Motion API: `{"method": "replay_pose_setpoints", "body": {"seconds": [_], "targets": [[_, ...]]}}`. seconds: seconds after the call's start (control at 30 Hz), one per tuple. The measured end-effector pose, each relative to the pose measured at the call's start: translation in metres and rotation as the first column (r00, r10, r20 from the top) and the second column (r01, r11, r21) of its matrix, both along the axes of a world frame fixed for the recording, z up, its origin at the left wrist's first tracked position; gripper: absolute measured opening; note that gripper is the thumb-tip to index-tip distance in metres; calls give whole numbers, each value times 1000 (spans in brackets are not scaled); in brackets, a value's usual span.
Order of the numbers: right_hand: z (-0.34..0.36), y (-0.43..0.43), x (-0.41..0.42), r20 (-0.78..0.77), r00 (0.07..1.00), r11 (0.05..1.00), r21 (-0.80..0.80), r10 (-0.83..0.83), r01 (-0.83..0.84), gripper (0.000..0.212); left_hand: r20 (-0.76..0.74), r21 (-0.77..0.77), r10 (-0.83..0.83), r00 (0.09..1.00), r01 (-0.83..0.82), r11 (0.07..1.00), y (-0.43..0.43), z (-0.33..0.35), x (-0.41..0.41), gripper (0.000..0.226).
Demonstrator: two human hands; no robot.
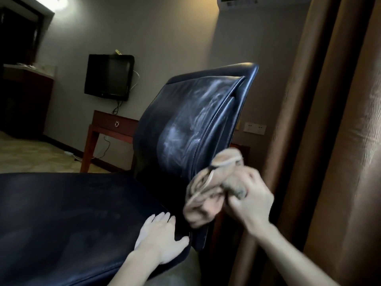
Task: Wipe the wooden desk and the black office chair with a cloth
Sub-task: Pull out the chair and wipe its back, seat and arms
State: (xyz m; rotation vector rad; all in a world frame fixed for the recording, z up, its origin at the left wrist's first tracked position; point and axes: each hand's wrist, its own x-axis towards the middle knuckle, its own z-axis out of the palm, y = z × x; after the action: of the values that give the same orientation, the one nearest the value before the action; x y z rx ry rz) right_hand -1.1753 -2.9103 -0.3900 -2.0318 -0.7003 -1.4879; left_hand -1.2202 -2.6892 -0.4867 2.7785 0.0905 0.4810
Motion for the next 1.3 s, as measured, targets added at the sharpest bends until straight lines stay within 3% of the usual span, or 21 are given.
{"method": "replay_pose_setpoints", "body": {"seconds": [0.07,0.17,0.23,0.3,0.43,0.7,0.8,0.97,1.13,1.2,1.3], "targets": [[55,-2,-2,112,983,989,-11,-143,145,53,44,57,-39,998,36,998,-3,-1,-4,88],[122,8,-8,282,886,920,-25,-368,390,38,-95,45,-51,994,56,997,1,-15,-10,89],[154,18,-8,375,826,870,-89,-421,484,27,-40,44,-54,998,56,997,4,-10,-11,90],[172,31,-6,394,824,815,-251,-407,522,27,-38,65,-66,997,69,996,6,-10,-12,91],[164,48,-7,232,900,775,-457,-370,436,40,-55,51,-83,995,86,995,11,-14,-12,91],[48,26,-4,229,969,784,-583,-95,214,34,-42,107,-96,995,100,989,12,-15,-10,89],[4,24,-2,216,976,784,-608,13,124,24,-17,134,-101,995,102,986,11,-13,-11,77],[-72,20,-1,140,981,640,-768,137,20,10,12,109,-120,993,118,987,10,-14,-14,63],[-51,15,-4,203,965,543,-835,164,83,12,21,104,-105,994,103,989,10,-10,-18,58],[-23,9,-3,282,940,601,-791,192,114,15,27,92,-119,993,116,989,13,-11,-18,60],[28,0,1,421,898,765,-618,130,180,25,14,89,-124,992,122,989,15,-12,-21,76]]}}
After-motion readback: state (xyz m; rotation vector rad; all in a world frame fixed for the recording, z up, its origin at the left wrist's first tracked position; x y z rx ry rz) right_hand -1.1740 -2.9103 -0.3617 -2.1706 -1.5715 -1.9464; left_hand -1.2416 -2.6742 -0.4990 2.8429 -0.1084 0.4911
